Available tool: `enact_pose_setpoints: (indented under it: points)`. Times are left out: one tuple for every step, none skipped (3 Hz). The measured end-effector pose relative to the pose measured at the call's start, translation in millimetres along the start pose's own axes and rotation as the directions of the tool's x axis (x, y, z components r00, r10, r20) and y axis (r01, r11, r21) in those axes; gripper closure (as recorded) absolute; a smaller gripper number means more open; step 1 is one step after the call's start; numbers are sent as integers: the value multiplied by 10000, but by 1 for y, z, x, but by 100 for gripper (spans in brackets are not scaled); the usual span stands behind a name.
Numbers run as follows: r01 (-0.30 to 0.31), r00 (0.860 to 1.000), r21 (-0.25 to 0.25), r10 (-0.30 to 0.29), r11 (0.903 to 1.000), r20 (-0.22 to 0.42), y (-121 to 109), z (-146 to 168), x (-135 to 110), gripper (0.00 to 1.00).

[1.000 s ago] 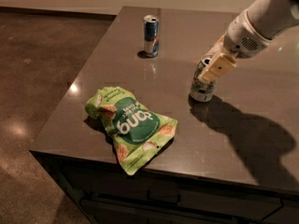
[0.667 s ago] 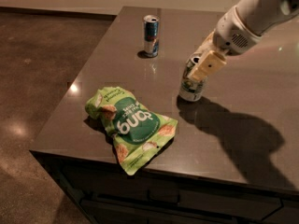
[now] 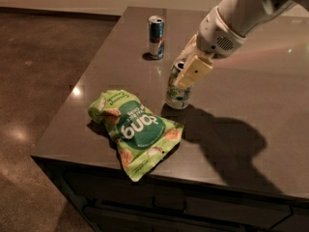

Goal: Move 7up can near green rice chip bag

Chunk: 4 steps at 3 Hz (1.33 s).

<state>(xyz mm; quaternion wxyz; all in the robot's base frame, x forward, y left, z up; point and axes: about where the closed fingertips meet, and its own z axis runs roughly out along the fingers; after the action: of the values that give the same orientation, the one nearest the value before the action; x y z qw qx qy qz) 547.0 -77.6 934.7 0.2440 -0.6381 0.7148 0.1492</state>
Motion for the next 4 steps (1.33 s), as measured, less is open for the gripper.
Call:
enact_pose_setpoints:
  points:
    - [431,9990,-207,-433,9989,-122,8,14,-13,85]
    - [761,9968,-368,-769,9964,-219,13,25,-22,62]
    - [1035,9941,-545,-1050,9931,-255,17,33,-28,39]
    - [1211,9920,-590,-1229,9909,-284,18,39,-30,17]
